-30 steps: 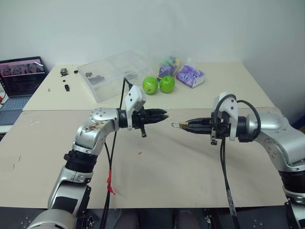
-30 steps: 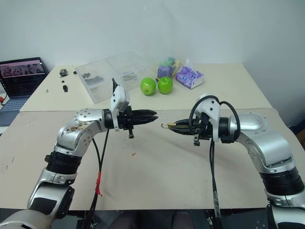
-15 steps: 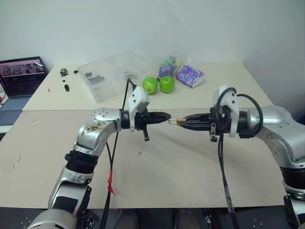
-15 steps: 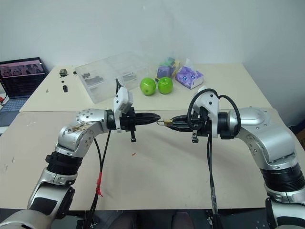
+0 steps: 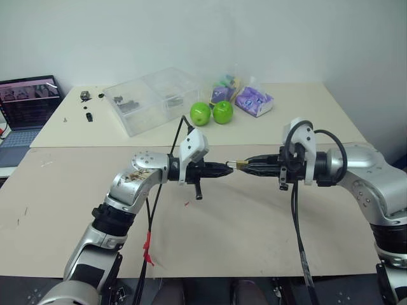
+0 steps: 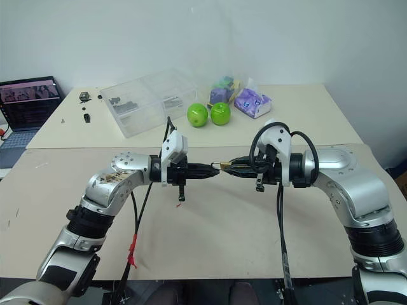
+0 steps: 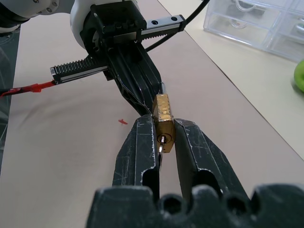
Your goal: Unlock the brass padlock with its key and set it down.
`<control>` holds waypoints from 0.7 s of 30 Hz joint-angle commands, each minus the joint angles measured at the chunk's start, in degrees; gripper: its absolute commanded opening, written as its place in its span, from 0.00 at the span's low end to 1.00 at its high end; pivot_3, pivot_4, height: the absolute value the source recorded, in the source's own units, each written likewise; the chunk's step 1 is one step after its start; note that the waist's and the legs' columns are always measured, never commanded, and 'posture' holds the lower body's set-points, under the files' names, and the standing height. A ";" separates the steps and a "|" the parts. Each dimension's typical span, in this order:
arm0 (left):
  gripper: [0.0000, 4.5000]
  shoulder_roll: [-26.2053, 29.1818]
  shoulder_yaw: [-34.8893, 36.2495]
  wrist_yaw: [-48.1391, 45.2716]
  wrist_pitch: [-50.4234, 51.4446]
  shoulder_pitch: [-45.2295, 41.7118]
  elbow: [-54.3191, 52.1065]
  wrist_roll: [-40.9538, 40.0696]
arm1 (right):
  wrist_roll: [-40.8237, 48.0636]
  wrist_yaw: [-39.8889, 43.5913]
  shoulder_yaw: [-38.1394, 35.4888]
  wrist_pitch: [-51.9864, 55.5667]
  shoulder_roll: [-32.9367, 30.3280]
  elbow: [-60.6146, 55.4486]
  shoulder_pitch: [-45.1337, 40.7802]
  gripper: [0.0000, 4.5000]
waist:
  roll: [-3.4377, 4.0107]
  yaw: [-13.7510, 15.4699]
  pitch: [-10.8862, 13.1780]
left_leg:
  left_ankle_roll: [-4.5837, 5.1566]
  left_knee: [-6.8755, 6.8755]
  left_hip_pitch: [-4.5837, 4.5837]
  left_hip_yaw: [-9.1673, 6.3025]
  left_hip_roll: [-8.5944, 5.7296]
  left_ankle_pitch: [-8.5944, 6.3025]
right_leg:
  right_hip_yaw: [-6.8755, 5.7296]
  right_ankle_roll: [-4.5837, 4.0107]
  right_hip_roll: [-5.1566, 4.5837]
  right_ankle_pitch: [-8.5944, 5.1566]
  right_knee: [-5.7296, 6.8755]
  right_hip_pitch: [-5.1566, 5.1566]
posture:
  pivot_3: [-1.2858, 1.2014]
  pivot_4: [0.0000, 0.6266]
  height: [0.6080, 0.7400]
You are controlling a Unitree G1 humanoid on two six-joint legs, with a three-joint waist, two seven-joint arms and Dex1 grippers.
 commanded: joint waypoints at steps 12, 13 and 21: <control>0.01 -0.10 0.23 -1.23 -2.22 -0.84 -0.93 0.88 | -7.84 1.89 0.77 -7.79 0.01 6.50 -0.55 0.03 | 0.00 0.04 0.00 | 0.00 0.00 -0.01 0.00 0.00 0.00 | 0.00 0.00 0.00 0.00 -0.01 0.00 | 0.52 0.24 1.00; 0.01 -0.08 0.28 -1.22 -2.14 -0.86 -1.03 0.88 | -8.28 2.21 0.77 -8.28 -0.02 6.85 -0.27 0.03 | 0.00 0.04 0.00 | 0.00 -0.01 -0.01 0.00 0.00 0.00 | 0.00 0.00 0.00 0.00 -0.01 0.00 | 0.52 0.24 1.00; 0.01 0.03 0.32 -1.25 -2.30 -1.25 -0.77 1.15 | -7.75 3.44 0.83 -7.16 0.56 4.69 0.80 0.03 | 0.00 -0.06 0.00 | 0.00 0.00 0.00 0.00 0.00 0.00 | 0.00 0.00 0.00 0.00 -0.01 -0.01 | 0.52 0.24 1.00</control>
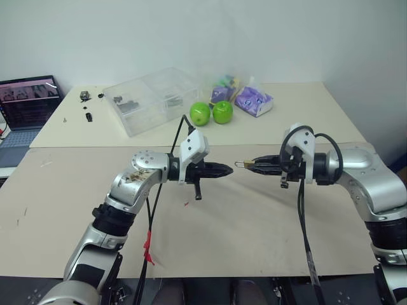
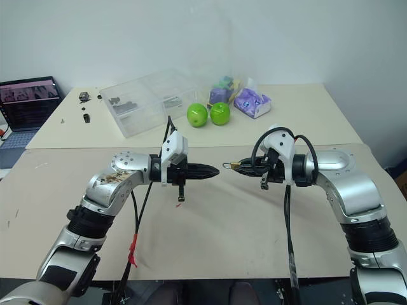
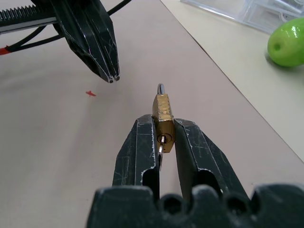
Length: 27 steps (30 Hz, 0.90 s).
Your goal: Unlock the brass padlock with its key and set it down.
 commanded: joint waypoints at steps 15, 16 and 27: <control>0.01 0.10 0.52 -0.46 -1.43 -2.67 0.25 0.45 | 9.65 -1.31 -1.80 8.86 1.56 -16.23 2.60 0.03 | 0.00 0.05 0.00 | 0.00 0.00 0.00 -0.01 0.00 0.00 | -0.01 0.00 0.00 0.00 0.01 0.00 | 0.52 0.24 1.00; 0.01 0.05 0.51 -0.45 -1.50 -2.77 0.34 0.49 | 10.04 -1.42 -1.92 9.02 1.49 -16.58 2.49 0.03 | 0.00 0.06 0.00 | 0.00 0.00 0.00 -0.01 0.00 0.00 | -0.01 0.00 0.00 0.00 0.01 0.00 | 0.52 0.24 1.00; 0.01 -0.30 0.58 -0.25 -2.31 -3.24 1.40 1.27 | 6.82 -2.48 -1.27 5.86 1.09 -13.17 1.02 0.03 | 0.00 0.05 0.00 | 0.00 0.00 0.00 -0.01 0.00 0.00 | -0.01 0.00 0.01 0.00 0.00 0.01 | 0.52 0.24 1.00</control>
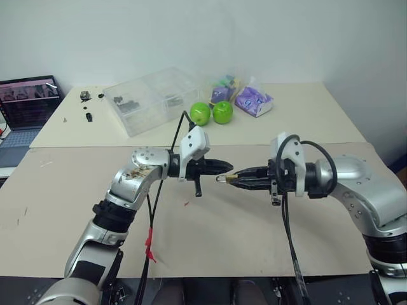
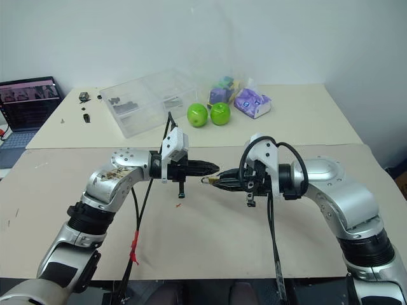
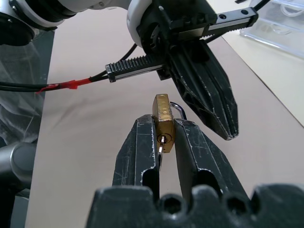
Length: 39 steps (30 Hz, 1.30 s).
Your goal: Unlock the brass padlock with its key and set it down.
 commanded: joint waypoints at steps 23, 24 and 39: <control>0.01 -0.02 1.09 0.87 -1.69 -0.97 -0.03 0.77 | -5.37 2.42 1.09 -4.27 -0.86 3.55 -3.61 0.03 | 0.01 0.02 0.00 | -0.01 -0.02 -0.01 0.00 0.01 0.01 | 0.00 0.00 0.01 0.00 0.00 -0.03 | 0.52 0.24 1.00; 0.01 -0.02 1.36 0.95 -1.66 -1.13 0.16 0.68 | -5.34 2.79 1.12 -4.09 -1.30 3.22 -3.03 0.03 | 0.01 0.03 0.00 | -0.01 -0.02 -0.01 0.00 0.01 0.01 | 0.00 0.00 0.01 0.00 0.00 -0.03 | 0.52 0.24 1.00; 0.64 2.70 6.66 2.20 1.45 -2.93 0.66 -1.79 | -11.91 1.53 2.28 -12.70 -0.31 5.98 0.67 0.03 | 0.01 -0.28 0.01 | -0.02 -0.02 -0.02 0.00 0.01 0.01 | 0.02 0.00 0.01 0.00 0.02 -0.06 | 0.52 0.24 1.00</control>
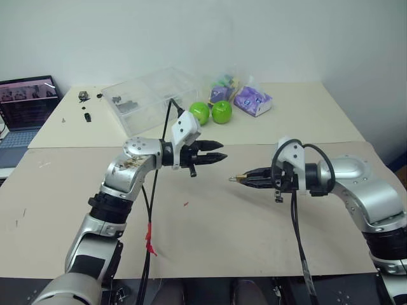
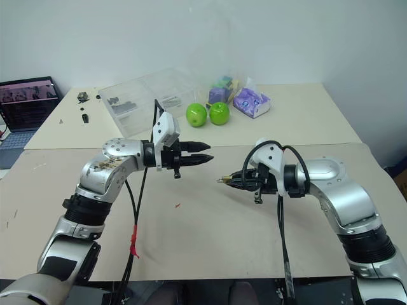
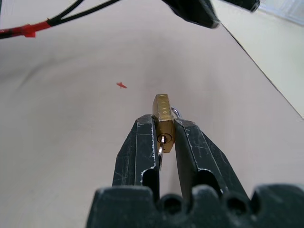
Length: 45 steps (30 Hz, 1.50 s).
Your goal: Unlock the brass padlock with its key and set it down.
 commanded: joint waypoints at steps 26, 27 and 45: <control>0.64 15.34 3.15 -7.87 1.60 6.54 -10.46 -2.63 | -39.48 -16.76 13.12 -64.63 9.07 20.92 -0.52 0.03 | 0.03 -0.01 0.02 | -0.33 -0.21 0.03 0.02 0.04 0.19 | 0.04 -0.01 0.04 0.00 0.04 -0.13 | 0.52 0.24 1.00; 0.64 15.34 3.17 -7.91 1.60 6.50 -10.43 -2.62 | -39.97 -17.32 13.47 -65.71 9.58 21.99 -0.89 0.03 | 0.03 -0.13 0.02 | -0.41 -0.24 0.03 0.02 0.04 0.24 | 0.05 -0.01 0.04 0.00 0.04 -0.14 | 0.52 0.24 1.00; 0.66 12.72 1.54 -7.75 0.70 4.15 -8.93 -2.03 | -52.58 -25.49 18.97 -81.59 9.46 38.37 -4.51 0.47 | 0.03 -1.44 0.02 | -0.67 -0.32 0.06 0.02 0.03 0.39 | 0.10 -0.03 0.04 0.01 0.12 -0.15 | 0.52 0.24 1.00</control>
